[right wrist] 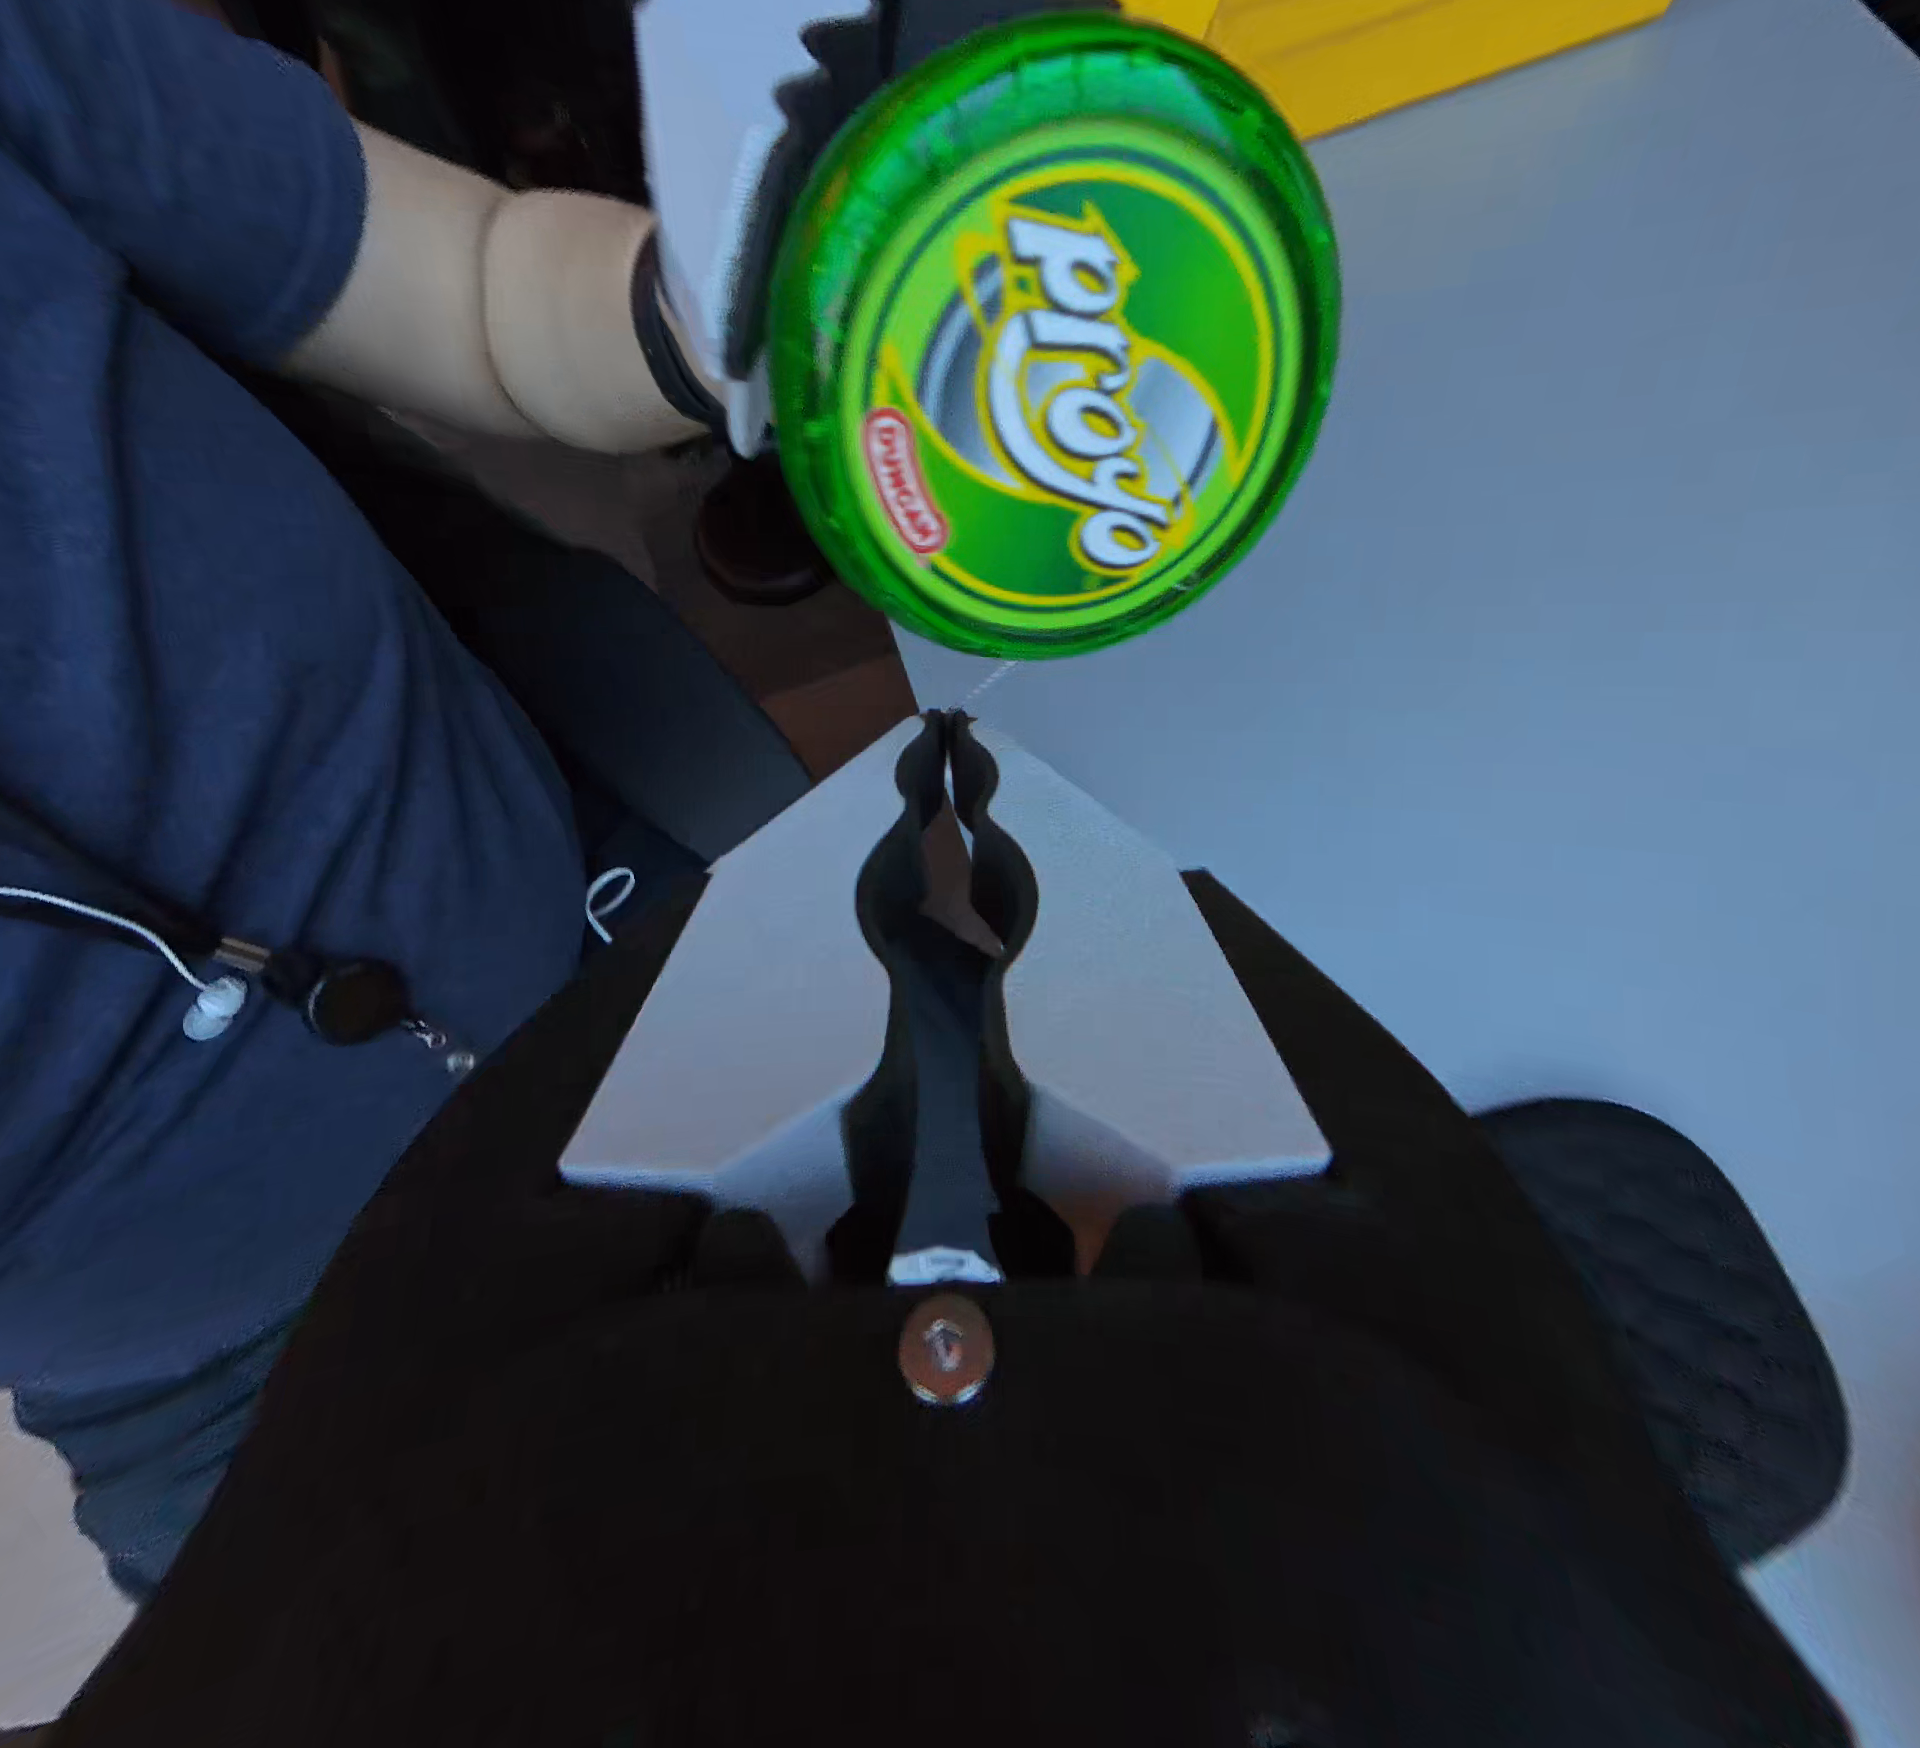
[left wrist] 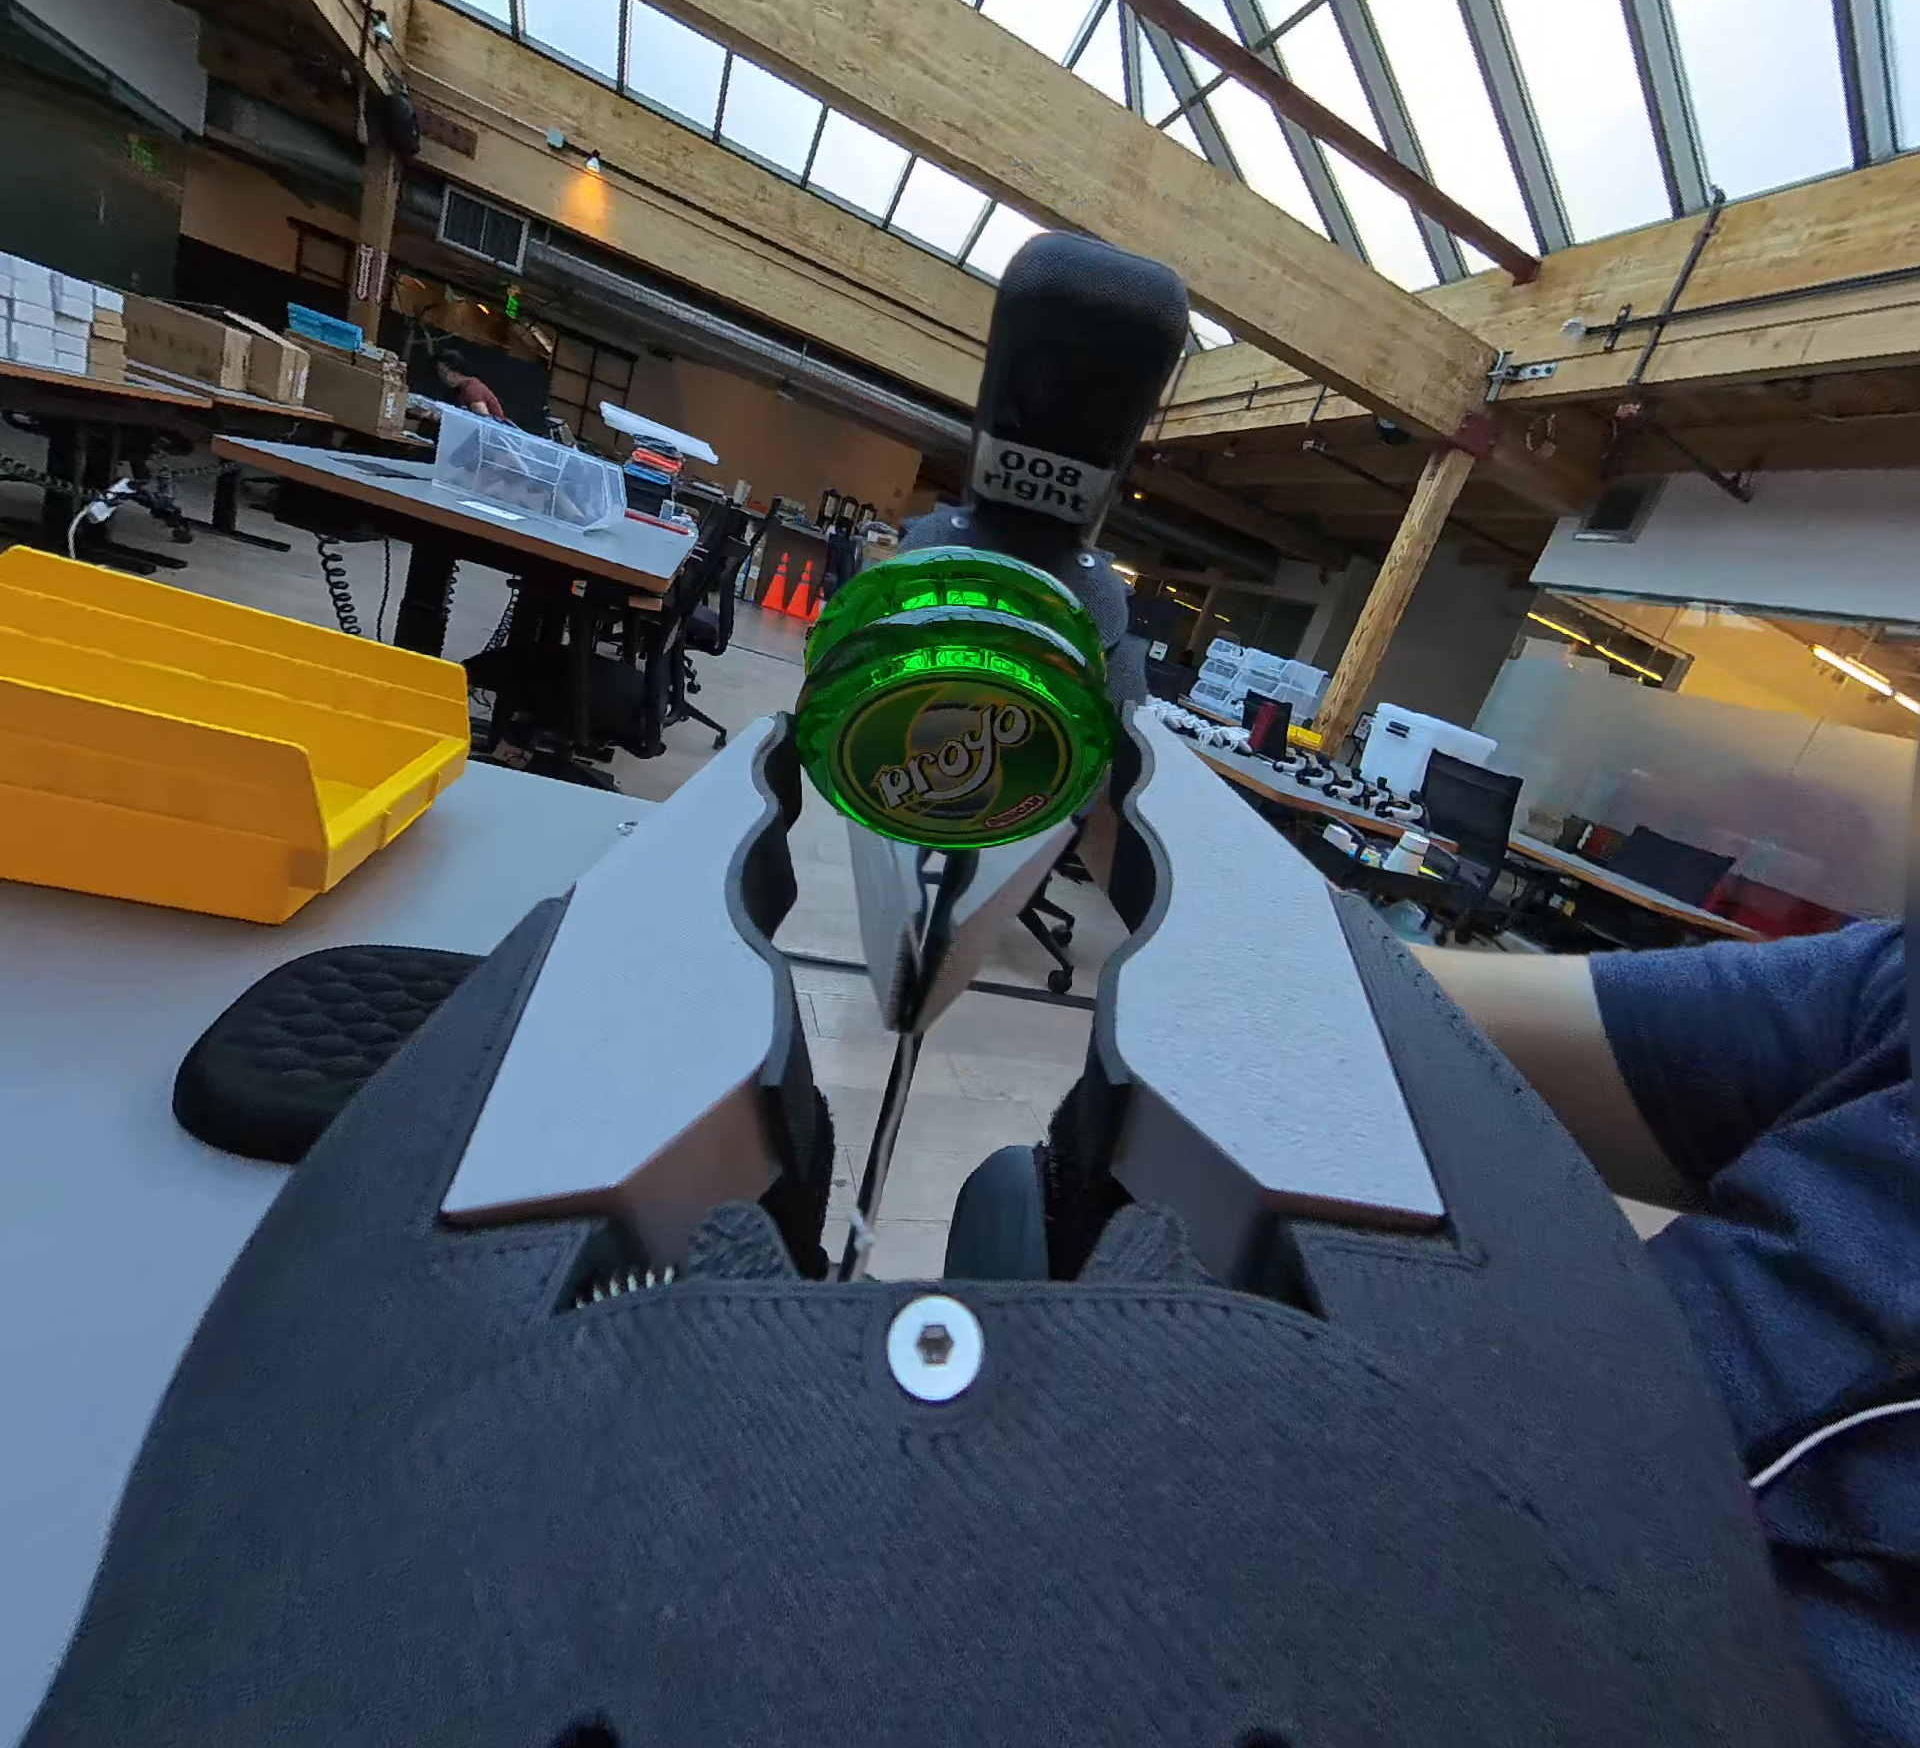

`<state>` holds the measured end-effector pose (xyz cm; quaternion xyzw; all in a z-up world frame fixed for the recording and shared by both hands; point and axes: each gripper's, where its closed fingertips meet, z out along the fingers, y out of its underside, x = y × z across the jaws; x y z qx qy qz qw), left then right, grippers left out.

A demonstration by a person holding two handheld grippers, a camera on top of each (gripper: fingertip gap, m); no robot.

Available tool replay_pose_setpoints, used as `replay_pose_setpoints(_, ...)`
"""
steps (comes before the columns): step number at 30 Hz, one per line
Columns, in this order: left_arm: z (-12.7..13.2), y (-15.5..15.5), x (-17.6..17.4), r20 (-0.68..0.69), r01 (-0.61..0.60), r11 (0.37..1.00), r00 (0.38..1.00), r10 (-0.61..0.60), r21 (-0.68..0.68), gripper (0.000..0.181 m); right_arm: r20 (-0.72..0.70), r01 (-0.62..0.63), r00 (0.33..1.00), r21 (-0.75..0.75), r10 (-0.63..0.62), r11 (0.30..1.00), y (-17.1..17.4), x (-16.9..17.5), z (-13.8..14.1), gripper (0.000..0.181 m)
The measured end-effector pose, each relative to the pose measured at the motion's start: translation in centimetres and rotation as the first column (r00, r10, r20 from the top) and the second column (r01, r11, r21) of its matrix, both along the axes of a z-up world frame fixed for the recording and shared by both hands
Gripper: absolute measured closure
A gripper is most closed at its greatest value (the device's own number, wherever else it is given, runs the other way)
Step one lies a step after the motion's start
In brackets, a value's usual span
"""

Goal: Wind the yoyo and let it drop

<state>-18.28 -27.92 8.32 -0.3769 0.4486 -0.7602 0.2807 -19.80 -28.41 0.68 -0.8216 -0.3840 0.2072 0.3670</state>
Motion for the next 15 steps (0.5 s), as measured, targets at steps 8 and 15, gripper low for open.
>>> replay_pose_setpoints(8, -2.3, 0.2, 1.4, -0.04, -0.106, 0.985, 0.993, 0.112, 0.138, 0.123, -0.119, 0.068, 0.991, 0.076, -0.058, 0.995, -1.0, 0.0, 0.8, 0.181)
replay_pose_setpoints(15, -3.3, 0.4, 1.7, -0.015, -0.176, 0.972, 0.983, 0.181, 0.157, 0.122, -0.232, 0.099, 0.97, 0.094, -0.075, 0.991, -1.2, 0.3, 4.0, 0.181)
